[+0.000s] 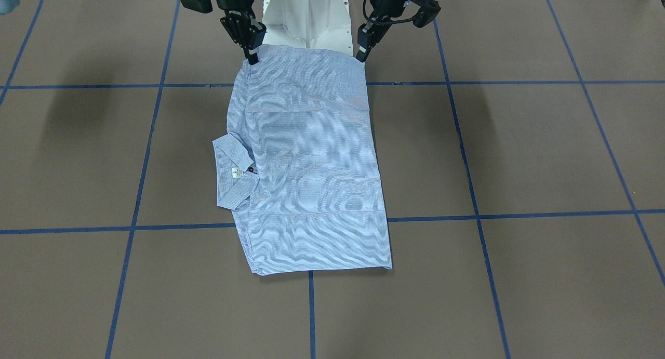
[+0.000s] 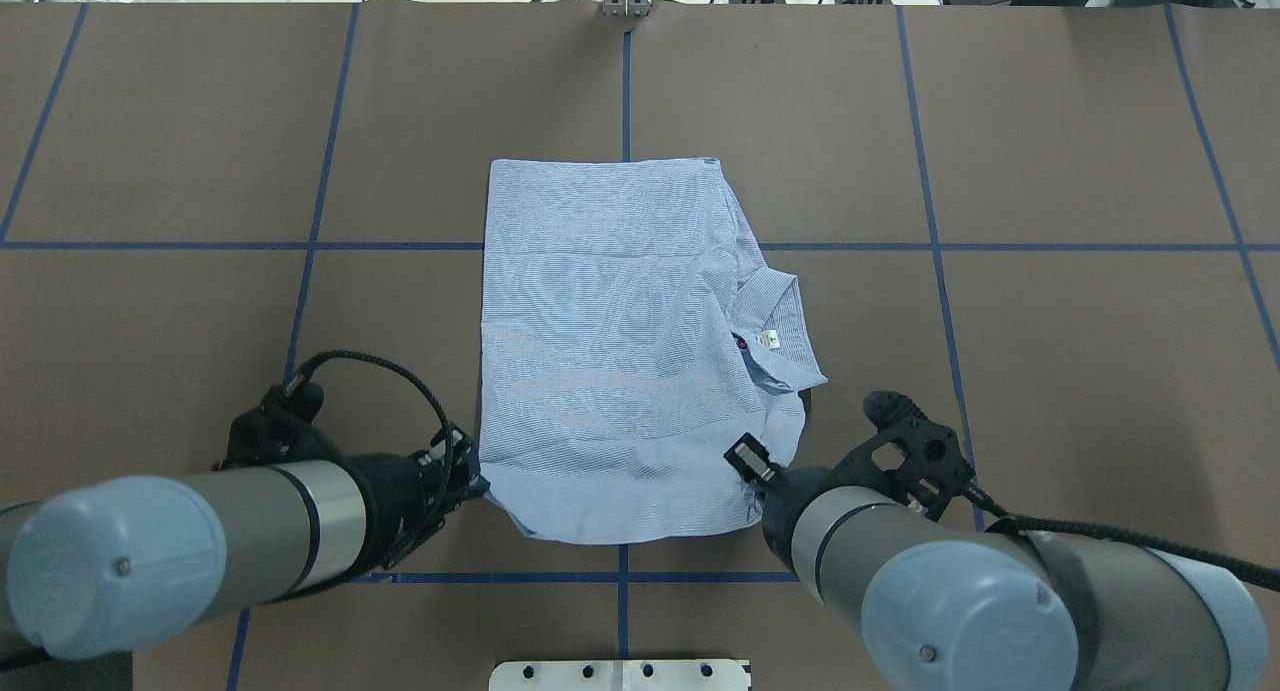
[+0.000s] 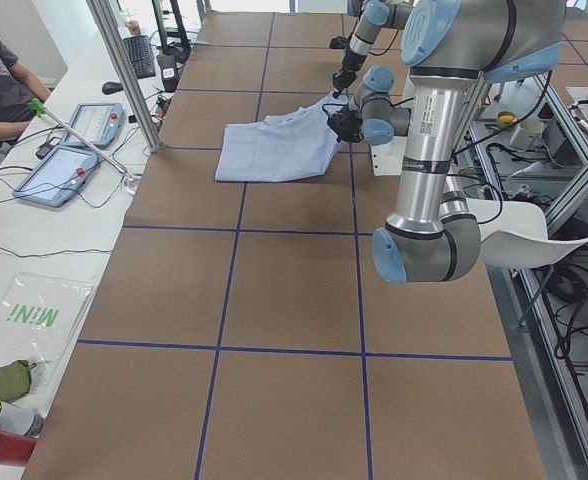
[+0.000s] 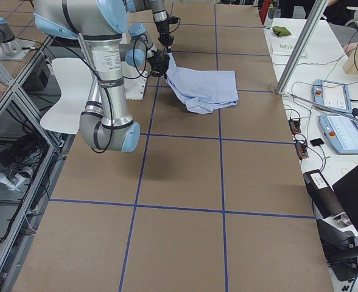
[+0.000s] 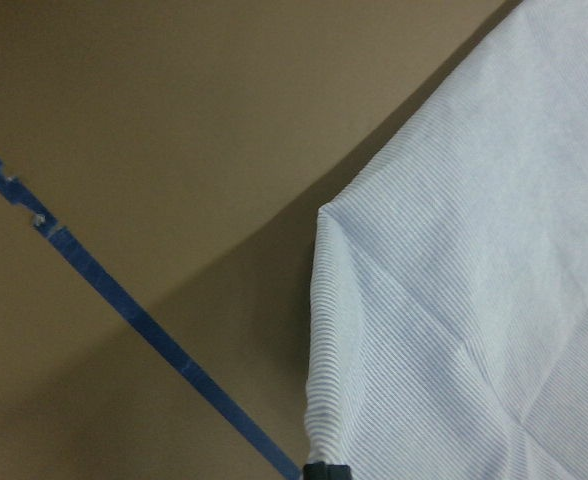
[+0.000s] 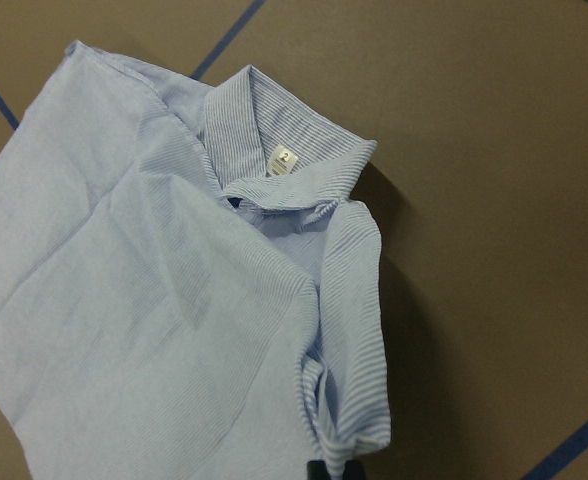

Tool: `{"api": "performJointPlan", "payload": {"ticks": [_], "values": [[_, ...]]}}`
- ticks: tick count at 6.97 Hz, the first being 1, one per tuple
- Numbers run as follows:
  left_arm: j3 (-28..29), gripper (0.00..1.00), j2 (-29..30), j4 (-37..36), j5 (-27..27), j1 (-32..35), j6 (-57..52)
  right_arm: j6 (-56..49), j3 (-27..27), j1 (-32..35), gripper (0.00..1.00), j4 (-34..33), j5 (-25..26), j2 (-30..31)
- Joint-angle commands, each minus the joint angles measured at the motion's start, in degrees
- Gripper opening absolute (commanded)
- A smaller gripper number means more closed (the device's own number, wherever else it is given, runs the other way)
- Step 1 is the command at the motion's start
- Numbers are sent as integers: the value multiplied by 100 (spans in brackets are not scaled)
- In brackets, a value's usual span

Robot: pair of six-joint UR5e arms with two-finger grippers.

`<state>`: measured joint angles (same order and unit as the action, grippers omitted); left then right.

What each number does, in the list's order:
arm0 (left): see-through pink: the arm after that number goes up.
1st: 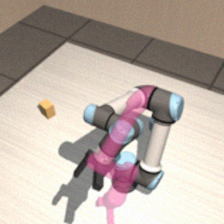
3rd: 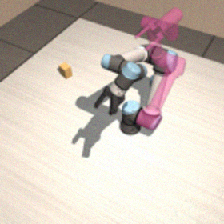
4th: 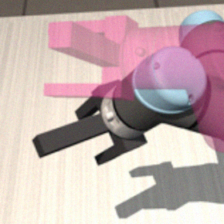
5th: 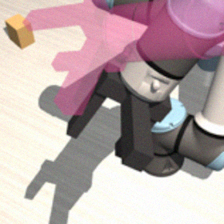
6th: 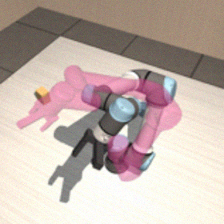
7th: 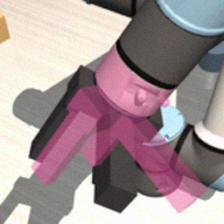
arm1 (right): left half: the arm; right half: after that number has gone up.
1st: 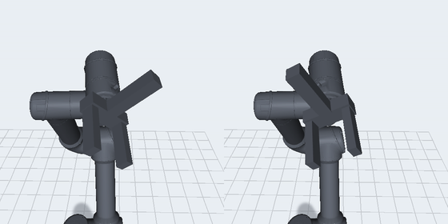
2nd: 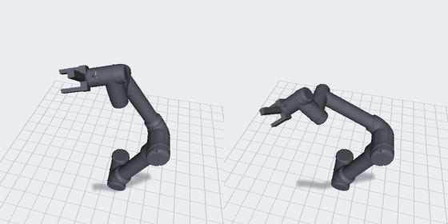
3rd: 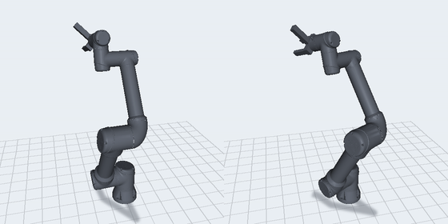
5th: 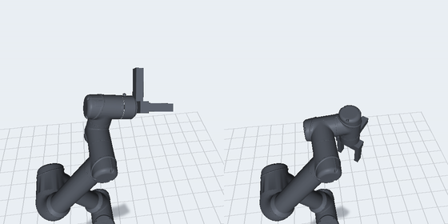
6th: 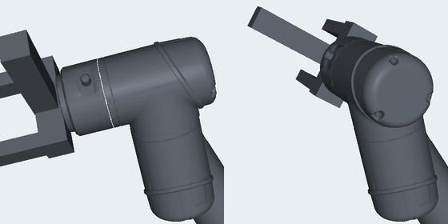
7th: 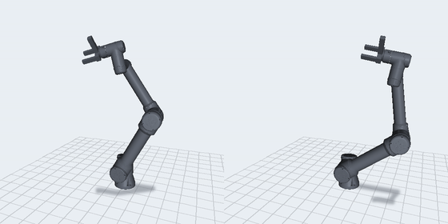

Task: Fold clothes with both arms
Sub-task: 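Grasp the near edge with both grippers and lift it toward the collar, then lay the lifted edge over the collar and open both grippers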

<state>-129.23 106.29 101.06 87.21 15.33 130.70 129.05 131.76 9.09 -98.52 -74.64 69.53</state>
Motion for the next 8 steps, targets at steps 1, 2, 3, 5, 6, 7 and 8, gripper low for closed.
{"api": "performJointPlan", "payload": {"ticks": [1, 2, 3, 5, 6, 7, 8], "values": [[91, 0, 576, -551, 357, 968, -806, -73, -132, 957, 0, 43, -749, -184], [274, 0, 690, -561, 732, 1494, -1210, -151, -664, 1424, 0, 69, -1180, -551], [667, 0, 978, -552, 910, 1856, -1336, -195, -896, 1698, 0, 70, -1280, -720], [1363, 0, 1349, -447, 921, 2183, -1626, -432, -1509, 2156, 0, 183, -1517, -1088], [1748, 0, 1481, -229, 912, 2237, -1662, -581, -2053, 2428, 0, 462, -1823, -1351], [2170, 0, 1578, 112, 912, 2333, -1671, -783, -2467, 2639, 0, 726, -2026, -1485], [2600, 0, 1753, 351, 903, 2395, -1758, -968, -2976, 2728, 0, 903, -2063, -1703]]}}
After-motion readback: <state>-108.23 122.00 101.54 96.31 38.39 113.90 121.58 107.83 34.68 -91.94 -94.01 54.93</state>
